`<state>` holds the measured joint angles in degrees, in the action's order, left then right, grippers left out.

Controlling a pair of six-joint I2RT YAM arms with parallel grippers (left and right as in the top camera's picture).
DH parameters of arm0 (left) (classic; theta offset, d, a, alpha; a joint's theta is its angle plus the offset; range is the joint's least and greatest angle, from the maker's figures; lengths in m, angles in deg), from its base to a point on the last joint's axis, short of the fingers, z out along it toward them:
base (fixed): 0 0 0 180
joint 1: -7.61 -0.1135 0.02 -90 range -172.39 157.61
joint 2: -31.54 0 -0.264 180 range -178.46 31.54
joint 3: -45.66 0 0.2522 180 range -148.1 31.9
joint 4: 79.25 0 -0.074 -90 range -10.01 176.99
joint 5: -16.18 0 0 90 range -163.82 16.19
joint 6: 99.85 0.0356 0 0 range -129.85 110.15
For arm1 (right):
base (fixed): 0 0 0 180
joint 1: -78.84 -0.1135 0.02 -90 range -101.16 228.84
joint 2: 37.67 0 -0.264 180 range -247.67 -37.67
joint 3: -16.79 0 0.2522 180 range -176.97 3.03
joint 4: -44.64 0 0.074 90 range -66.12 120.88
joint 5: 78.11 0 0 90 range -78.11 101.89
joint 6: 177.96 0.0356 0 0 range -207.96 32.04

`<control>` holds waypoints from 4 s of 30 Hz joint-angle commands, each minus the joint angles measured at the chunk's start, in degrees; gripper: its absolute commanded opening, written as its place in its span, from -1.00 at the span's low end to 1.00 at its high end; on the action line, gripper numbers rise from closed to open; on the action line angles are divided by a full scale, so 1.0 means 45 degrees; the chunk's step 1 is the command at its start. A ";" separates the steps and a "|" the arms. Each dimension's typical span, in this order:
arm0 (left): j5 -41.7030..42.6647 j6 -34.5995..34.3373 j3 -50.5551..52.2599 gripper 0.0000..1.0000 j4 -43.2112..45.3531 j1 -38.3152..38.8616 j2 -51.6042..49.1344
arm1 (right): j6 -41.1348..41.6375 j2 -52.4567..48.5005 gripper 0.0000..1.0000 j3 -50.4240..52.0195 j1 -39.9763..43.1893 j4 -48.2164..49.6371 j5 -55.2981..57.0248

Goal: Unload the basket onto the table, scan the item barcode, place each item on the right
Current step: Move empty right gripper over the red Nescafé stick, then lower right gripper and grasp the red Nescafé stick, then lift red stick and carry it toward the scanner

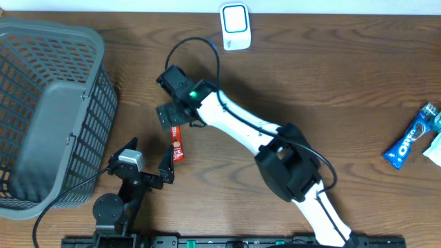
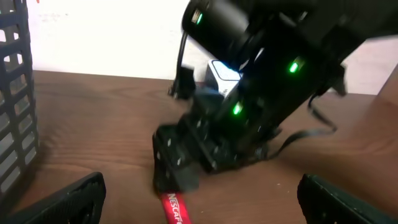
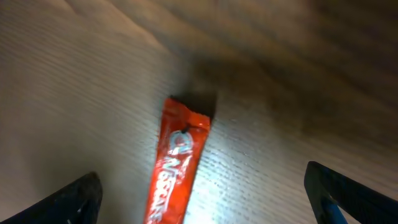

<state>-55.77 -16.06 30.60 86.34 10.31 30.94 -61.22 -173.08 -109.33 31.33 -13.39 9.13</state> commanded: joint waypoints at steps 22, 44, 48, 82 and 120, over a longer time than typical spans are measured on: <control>0.0107 -0.0112 0.0233 0.97 -0.0418 0.0029 0.0083 | 0.1501 -0.0155 0.14 0.1987 -0.1205 0.0510 0.2594; 0.0107 -0.0117 0.0233 0.97 -0.0418 0.0029 0.0083 | 0.3201 0.0525 -0.98 0.3138 0.0874 -0.3677 0.2647; 0.0107 -0.0117 0.0233 0.97 -0.0418 0.0029 0.0083 | 0.3191 0.0899 -0.98 0.3138 0.1491 -0.4755 0.2647; 0.0112 -0.0117 0.0233 0.97 -0.0418 0.0029 0.0083 | -0.0384 0.5795 -0.97 0.3157 0.5503 -1.1706 -1.1239; 0.0112 -0.0117 0.0233 0.97 -0.0418 0.0029 0.0083 | 0.0204 0.5795 -0.97 0.3172 0.7189 -1.1006 -1.6742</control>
<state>-55.77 -16.06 30.60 86.32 10.31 30.94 -50.29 -147.86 -95.10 60.12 -62.77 -63.57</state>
